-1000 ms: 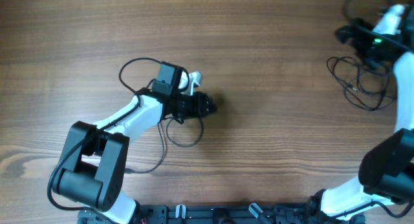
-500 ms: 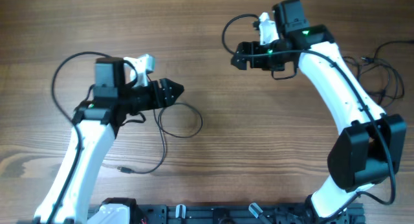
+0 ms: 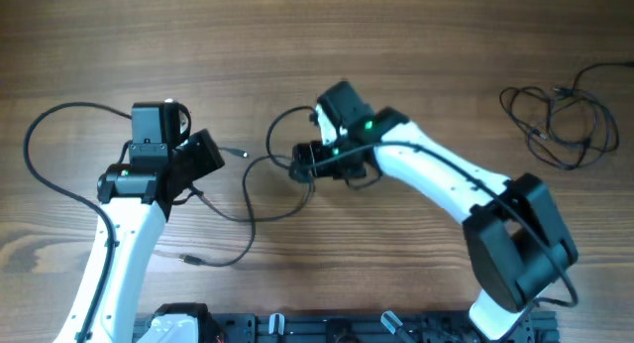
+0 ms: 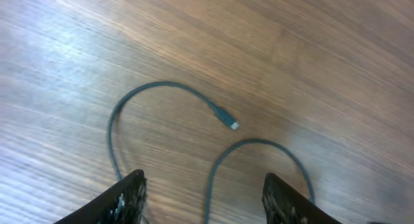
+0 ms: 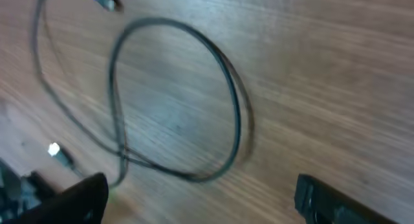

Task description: Untangle cables

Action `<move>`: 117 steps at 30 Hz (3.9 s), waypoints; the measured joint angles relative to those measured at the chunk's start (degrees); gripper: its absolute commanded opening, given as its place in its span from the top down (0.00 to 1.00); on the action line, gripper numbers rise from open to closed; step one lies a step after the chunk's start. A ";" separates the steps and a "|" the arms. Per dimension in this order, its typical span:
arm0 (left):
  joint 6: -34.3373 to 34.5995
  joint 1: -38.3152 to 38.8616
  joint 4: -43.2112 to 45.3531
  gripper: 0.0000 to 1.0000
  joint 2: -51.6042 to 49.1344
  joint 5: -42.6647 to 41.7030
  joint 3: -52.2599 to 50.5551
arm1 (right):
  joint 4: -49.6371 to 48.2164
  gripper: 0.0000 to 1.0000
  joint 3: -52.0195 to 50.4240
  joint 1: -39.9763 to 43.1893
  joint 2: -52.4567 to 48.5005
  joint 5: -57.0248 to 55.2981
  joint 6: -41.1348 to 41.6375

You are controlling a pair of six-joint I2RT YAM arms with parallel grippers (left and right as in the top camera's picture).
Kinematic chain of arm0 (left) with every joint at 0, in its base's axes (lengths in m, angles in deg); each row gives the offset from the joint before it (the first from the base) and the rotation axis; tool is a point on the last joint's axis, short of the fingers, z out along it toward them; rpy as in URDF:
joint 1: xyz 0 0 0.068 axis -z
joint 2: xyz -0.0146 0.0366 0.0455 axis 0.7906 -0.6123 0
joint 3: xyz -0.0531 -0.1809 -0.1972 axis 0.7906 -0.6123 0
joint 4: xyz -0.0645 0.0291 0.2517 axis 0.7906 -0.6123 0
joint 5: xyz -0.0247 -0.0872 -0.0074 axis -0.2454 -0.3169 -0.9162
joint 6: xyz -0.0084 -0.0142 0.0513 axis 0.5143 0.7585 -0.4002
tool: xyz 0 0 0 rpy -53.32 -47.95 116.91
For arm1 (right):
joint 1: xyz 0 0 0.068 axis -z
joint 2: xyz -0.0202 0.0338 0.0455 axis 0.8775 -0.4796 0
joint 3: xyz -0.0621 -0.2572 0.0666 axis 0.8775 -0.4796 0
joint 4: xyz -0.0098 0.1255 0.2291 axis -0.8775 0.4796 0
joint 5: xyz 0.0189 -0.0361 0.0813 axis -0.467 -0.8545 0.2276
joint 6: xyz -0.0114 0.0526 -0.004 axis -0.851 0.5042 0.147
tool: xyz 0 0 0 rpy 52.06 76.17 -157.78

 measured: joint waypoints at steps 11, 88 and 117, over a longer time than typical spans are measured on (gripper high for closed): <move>4.02 -8.09 -6.23 0.40 0.00 8.37 0.00 | -28.33 0.25 -15.34 -5.44 -0.13 0.61 11.93; 4.46 -8.09 -3.80 0.42 -9.03 1.64 -0.07 | 29.49 0.00 26.21 61.64 0.66 -15.43 -5.27; 4.35 -3.85 7.98 0.25 -11.30 -10.75 -0.22 | 11.63 0.00 17.07 42.99 10.71 -12.66 -14.51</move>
